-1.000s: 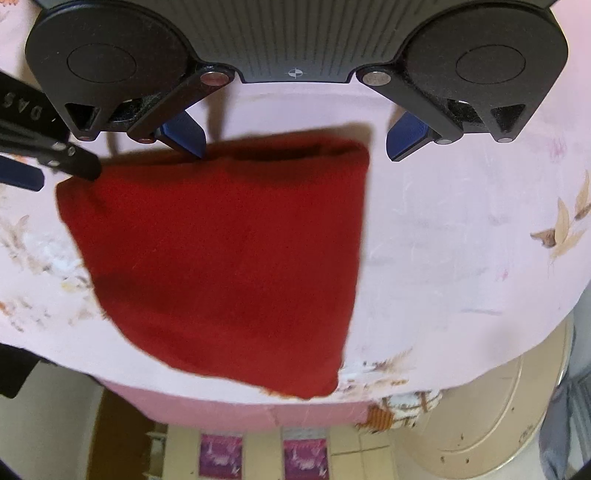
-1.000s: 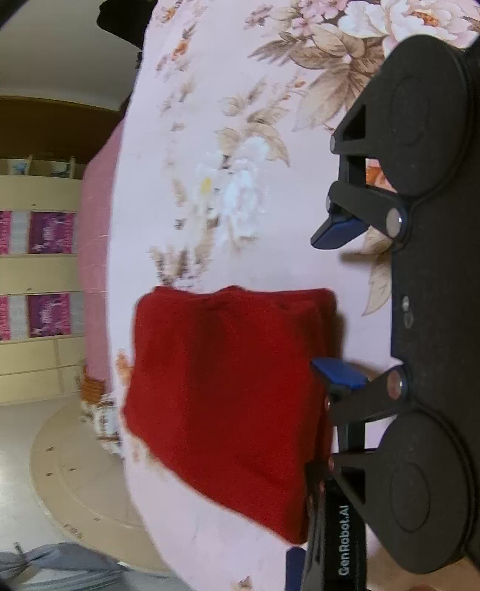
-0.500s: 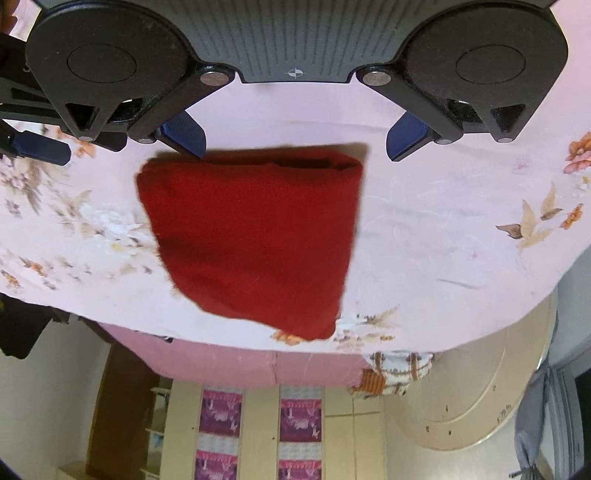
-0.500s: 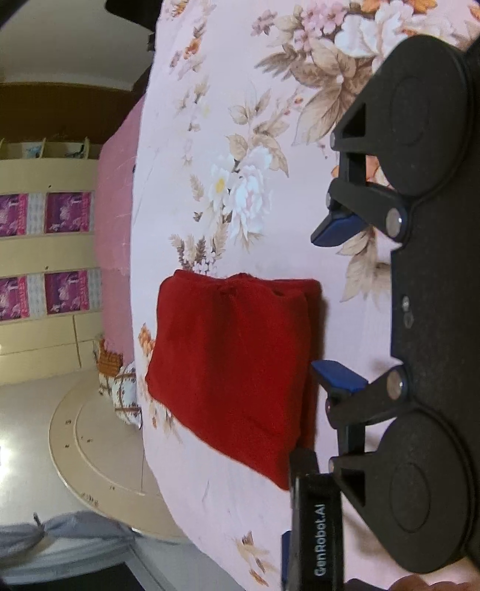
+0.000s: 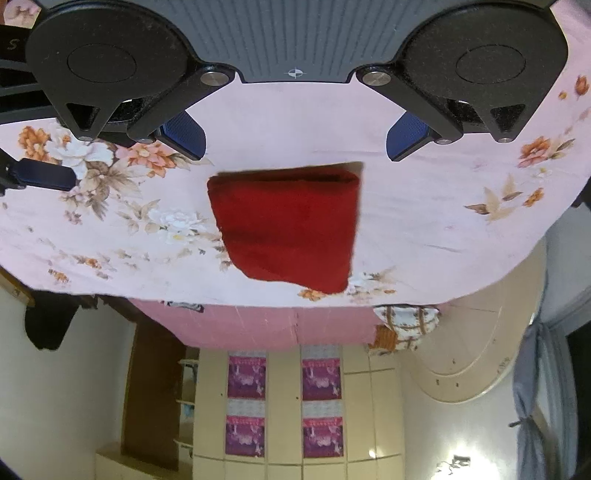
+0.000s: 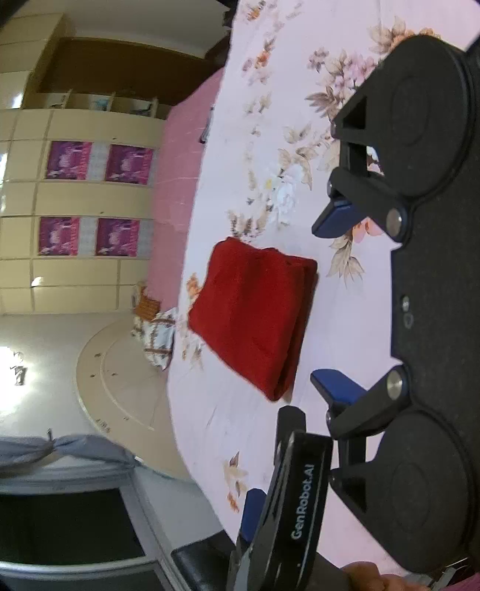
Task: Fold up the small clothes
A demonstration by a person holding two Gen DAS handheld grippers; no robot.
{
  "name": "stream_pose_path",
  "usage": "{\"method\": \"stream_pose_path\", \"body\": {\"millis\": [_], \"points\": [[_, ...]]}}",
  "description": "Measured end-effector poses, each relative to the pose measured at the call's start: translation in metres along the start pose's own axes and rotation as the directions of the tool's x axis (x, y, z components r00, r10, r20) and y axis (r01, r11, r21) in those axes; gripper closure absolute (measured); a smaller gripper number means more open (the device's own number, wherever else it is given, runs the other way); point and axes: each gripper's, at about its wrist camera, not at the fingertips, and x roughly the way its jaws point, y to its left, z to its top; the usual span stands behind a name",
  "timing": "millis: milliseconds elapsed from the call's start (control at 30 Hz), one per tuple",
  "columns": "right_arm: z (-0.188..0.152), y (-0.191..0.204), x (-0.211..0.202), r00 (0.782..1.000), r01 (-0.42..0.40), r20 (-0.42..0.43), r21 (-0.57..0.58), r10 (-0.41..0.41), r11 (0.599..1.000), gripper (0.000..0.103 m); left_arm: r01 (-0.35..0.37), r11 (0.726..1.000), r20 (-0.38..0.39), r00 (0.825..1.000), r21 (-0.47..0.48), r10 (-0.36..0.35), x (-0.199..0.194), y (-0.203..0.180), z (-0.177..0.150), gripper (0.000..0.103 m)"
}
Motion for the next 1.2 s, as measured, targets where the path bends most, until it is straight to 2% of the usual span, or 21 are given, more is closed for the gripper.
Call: {"method": "stream_pose_path", "body": {"millis": [133, 200, 367, 433, 667, 1200], "points": [[-0.003, -0.005, -0.033, 0.997, 0.043, 0.06, 0.057, -0.046, 0.997, 0.022, -0.016, 0.999, 0.003, 1.0, -0.051, 0.016, -0.03, 0.01, -0.003, 0.0], [-0.002, -0.01, -0.046, 0.992, 0.088, 0.08, 0.092, -0.095, 0.992, 0.01, -0.044, 0.997, 0.012, 0.999, -0.066, 0.045, -0.045, 0.014, -0.006, 0.0], [0.0, -0.017, -0.065, 0.964, 0.233, 0.093, 0.147, -0.248, 0.961, 0.001, -0.112, 0.988, 0.03, 0.993, -0.102, 0.115, -0.076, 0.023, -0.011, 0.0], [0.0, -0.018, -0.069, 0.954, 0.267, 0.093, 0.167, -0.285, 0.949, 0.001, -0.124, 0.985, 0.04, 0.991, -0.119, 0.13, -0.086, 0.025, -0.013, 0.0], [-0.006, -0.018, -0.074, 0.957, 0.254, 0.098, 0.17, -0.273, 0.952, 0.001, -0.16, 0.978, 0.054, 0.984, -0.13, 0.168, -0.101, 0.024, -0.023, 0.0], [-0.011, -0.016, -0.084, 0.96, 0.237, 0.11, 0.164, -0.256, 0.958, 0.001, -0.171, 0.976, 0.063, 0.982, -0.136, 0.18, -0.105, 0.014, -0.024, 0.0]]}}
